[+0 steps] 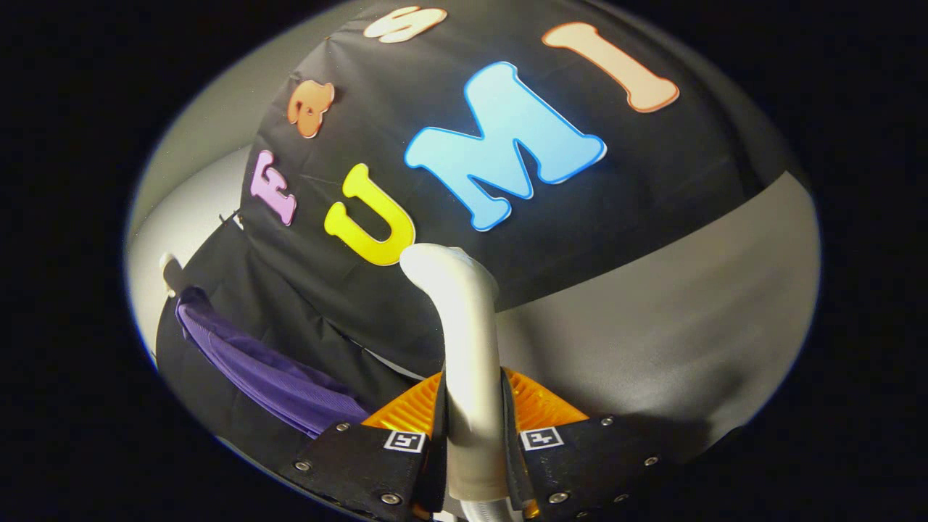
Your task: Iron the clothes twice with a garment steamer, once on the left side and once on the right side.
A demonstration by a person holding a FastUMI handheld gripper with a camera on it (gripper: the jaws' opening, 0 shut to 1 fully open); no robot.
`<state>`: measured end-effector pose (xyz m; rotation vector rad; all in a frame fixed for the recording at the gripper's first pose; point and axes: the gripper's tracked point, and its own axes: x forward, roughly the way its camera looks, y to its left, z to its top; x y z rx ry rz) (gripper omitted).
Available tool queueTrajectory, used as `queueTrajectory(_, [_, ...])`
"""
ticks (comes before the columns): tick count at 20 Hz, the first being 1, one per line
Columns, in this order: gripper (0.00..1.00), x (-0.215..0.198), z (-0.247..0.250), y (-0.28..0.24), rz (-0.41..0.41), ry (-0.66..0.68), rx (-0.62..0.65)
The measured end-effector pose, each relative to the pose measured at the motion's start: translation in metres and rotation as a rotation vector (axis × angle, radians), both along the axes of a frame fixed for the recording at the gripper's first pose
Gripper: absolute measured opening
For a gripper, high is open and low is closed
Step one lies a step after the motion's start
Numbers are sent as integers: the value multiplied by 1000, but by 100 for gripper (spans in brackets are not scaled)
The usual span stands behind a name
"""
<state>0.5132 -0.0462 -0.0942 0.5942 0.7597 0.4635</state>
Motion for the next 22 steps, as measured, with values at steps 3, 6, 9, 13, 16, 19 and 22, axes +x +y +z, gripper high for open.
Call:
queueTrajectory(3, [33,-36,30,-4,-21,-89,-27])
queueTrajectory(6, [33,-78,62,-5,-65,-171,-38])
queueTrajectory(9, [33,-123,91,-2,-114,-262,-85])
queueTrajectory(13, [33,-176,121,19,-178,-369,-131])
queueTrajectory(16, [33,-208,136,45,-176,-435,-181])
queueTrajectory(19, [33,-233,152,72,-155,-478,-200])
queueTrajectory(22, [33,-249,167,94,-162,-534,-230])
